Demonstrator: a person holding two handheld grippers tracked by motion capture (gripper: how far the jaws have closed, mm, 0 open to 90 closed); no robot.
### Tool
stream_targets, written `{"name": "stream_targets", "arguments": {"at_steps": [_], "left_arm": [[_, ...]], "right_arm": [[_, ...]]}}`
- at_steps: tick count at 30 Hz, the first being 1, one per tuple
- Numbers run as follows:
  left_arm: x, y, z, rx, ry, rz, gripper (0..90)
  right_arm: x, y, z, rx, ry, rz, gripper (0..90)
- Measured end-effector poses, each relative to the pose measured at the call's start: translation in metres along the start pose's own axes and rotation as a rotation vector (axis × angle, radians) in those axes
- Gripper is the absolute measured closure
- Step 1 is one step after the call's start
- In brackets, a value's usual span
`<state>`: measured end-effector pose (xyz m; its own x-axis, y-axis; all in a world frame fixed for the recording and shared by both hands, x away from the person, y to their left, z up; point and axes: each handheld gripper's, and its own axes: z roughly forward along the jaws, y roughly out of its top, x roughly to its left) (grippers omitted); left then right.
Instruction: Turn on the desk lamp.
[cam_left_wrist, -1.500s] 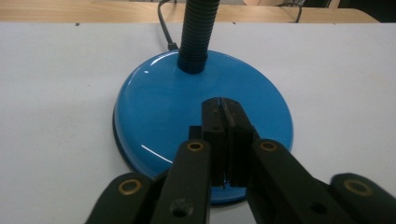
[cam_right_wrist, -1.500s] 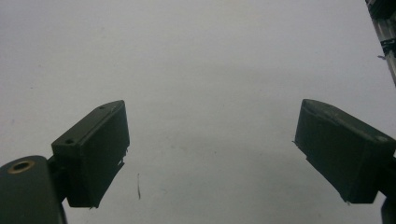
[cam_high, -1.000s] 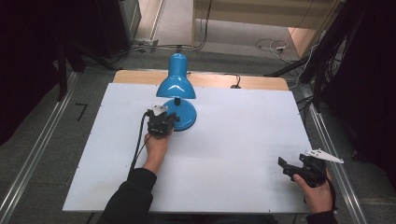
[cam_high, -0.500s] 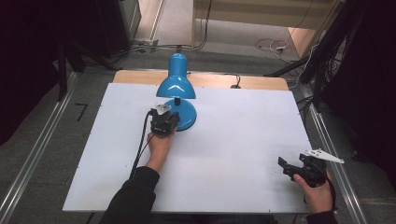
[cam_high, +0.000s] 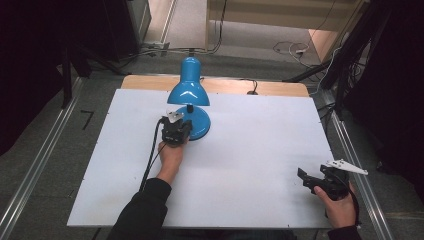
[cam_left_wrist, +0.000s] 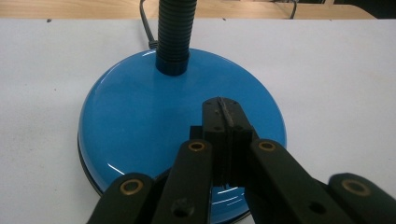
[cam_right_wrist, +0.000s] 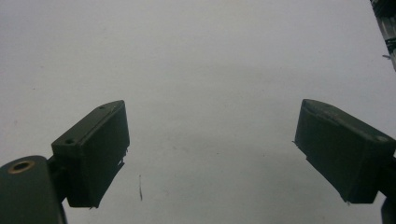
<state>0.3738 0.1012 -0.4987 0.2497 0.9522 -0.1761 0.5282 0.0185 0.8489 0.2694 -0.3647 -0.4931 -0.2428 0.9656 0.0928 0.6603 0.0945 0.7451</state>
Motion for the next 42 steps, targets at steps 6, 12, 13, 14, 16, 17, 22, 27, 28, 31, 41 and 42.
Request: {"name": "stream_targets", "arguments": {"at_steps": [6, 12, 13, 14, 16, 17, 22, 27, 28, 31, 41, 42], "left_arm": [[-0.0021, -0.0019, 0.0028, 0.002, -0.006, -0.002, 90.0], [-0.0020, -0.0022, 0.0036, 0.005, -0.003, 0.001, 90.0], [-0.0019, -0.0025, 0.0039, 0.006, -0.004, 0.000, 90.0], [-0.0019, -0.0026, 0.0040, 0.009, -0.006, 0.000, 90.0], [-0.0022, -0.0026, 0.0038, 0.008, -0.007, 0.004, 90.0], [-0.0022, -0.0026, 0.0038, 0.008, -0.007, 0.004, 90.0], [-0.0014, -0.0032, 0.0051, 0.012, 0.000, 0.002, 90.0], [-0.0040, -0.0039, 0.0059, 0.009, 0.003, 0.007, 90.0], [-0.0045, -0.0038, 0.0061, 0.008, 0.002, 0.006, 90.0], [-0.0046, -0.0031, 0.0067, 0.013, 0.002, 0.002, 90.0], [-0.0064, -0.0041, 0.0059, 0.009, 0.008, 0.013, 90.0], [-0.0065, -0.0041, 0.0059, 0.011, 0.009, 0.015, 90.0]], "right_arm": [[0.0012, 0.0002, 0.0005, -0.001, 0.001, -0.003, 8.7], [0.0001, 0.0003, 0.0004, -0.001, 0.003, 0.000, 8.7], [0.0001, 0.0003, 0.0004, -0.001, 0.003, 0.000, 8.7], [0.0005, 0.0003, -0.0001, -0.001, 0.003, 0.002, 8.7], [0.0003, 0.0004, 0.0002, -0.001, 0.002, 0.002, 8.7], [0.0003, 0.0004, 0.0004, -0.001, 0.002, 0.001, 8.7], [0.0006, 0.0005, 0.0005, -0.001, 0.001, 0.000, 8.7], [0.0002, 0.0005, -0.0007, -0.004, 0.002, 0.002, 8.7], [-0.0001, 0.0005, -0.0012, -0.007, 0.003, 0.002, 8.7], [-0.0007, 0.0006, -0.0012, -0.007, 0.006, 0.006, 8.7], [-0.0042, 0.0005, 0.0025, 0.010, 0.014, 0.031, 8.7], [-0.0030, 0.0003, 0.0013, 0.007, 0.014, 0.022, 8.7]]}}
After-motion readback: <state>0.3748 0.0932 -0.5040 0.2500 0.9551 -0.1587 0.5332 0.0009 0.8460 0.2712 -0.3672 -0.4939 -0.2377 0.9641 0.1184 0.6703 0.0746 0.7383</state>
